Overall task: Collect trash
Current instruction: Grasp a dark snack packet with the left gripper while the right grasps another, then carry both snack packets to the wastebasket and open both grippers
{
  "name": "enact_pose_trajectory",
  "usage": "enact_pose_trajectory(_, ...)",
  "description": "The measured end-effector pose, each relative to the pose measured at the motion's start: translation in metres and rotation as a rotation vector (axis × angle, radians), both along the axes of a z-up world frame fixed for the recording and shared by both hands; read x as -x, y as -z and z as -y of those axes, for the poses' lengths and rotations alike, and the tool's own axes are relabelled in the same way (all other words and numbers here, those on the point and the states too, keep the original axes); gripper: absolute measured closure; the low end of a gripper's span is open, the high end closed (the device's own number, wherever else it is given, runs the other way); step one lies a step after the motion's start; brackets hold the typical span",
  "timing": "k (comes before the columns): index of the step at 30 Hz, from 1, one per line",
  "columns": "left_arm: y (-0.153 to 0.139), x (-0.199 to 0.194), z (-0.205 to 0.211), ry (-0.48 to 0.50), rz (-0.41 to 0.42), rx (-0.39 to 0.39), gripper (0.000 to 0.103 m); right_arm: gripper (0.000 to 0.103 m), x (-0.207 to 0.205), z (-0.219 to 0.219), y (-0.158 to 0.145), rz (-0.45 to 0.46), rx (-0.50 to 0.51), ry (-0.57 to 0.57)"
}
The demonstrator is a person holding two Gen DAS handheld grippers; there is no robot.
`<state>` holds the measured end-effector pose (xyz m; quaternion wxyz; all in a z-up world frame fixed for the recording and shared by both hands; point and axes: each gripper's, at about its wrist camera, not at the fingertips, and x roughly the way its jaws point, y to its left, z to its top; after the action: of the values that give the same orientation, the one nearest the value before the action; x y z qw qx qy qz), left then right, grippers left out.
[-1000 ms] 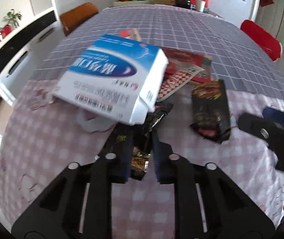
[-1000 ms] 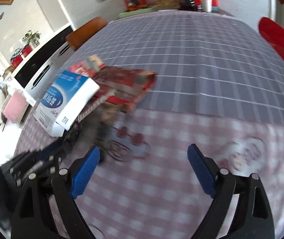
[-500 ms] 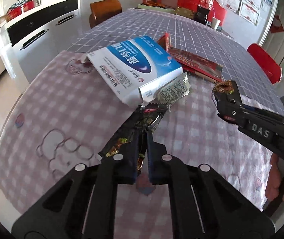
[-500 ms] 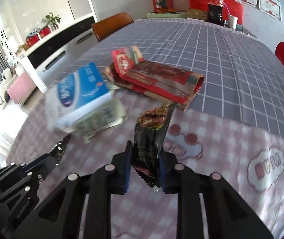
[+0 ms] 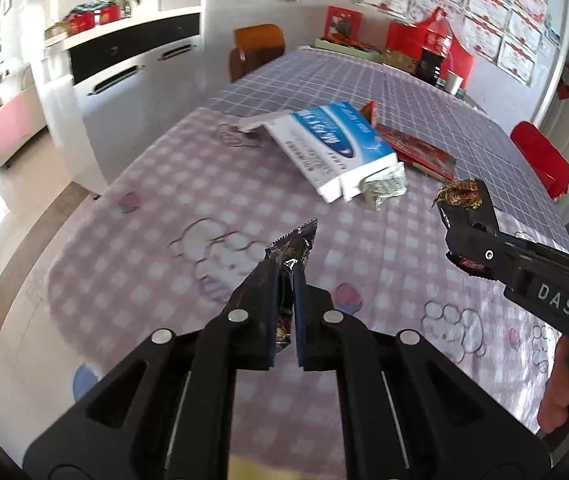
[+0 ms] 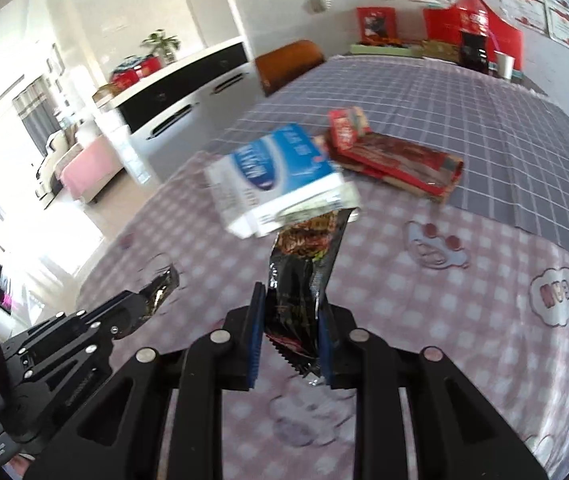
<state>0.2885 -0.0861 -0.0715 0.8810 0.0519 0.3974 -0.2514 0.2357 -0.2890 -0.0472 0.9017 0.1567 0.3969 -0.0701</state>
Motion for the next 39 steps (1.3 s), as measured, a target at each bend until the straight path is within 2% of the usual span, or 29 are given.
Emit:
enact_pose_trajectory(7,-0.007,0.014,-0.059,-0.102,0.022,0.014,0.096,0.080,-0.004,-0.057,-0.007,0.018,0.005,-0.119)
enact_pose_trajectory(20,0.000,0.034,-0.201,-0.376,0.004,0.018,0.096,0.080,-0.021,-0.206,-0.002,-0.002,0.016,-0.398)
enact_pose_trajectory(28,0.025,0.044,-0.272,-0.516,-0.057,-0.004,0.096,0.080,-0.038,-0.287,0.026,-0.076,0.028,-0.521)
enact_pose_trajectory(35,0.051,0.037,-0.309,-0.590,-0.132,-0.019,0.096,0.080,-0.047,-0.331,0.048,-0.139,0.032,-0.593)
enact_pose_trajectory(39,0.065,0.027,-0.330,-0.625,-0.159,-0.002,0.095,0.080,-0.051,-0.348,0.057,-0.160,0.042,-0.623)
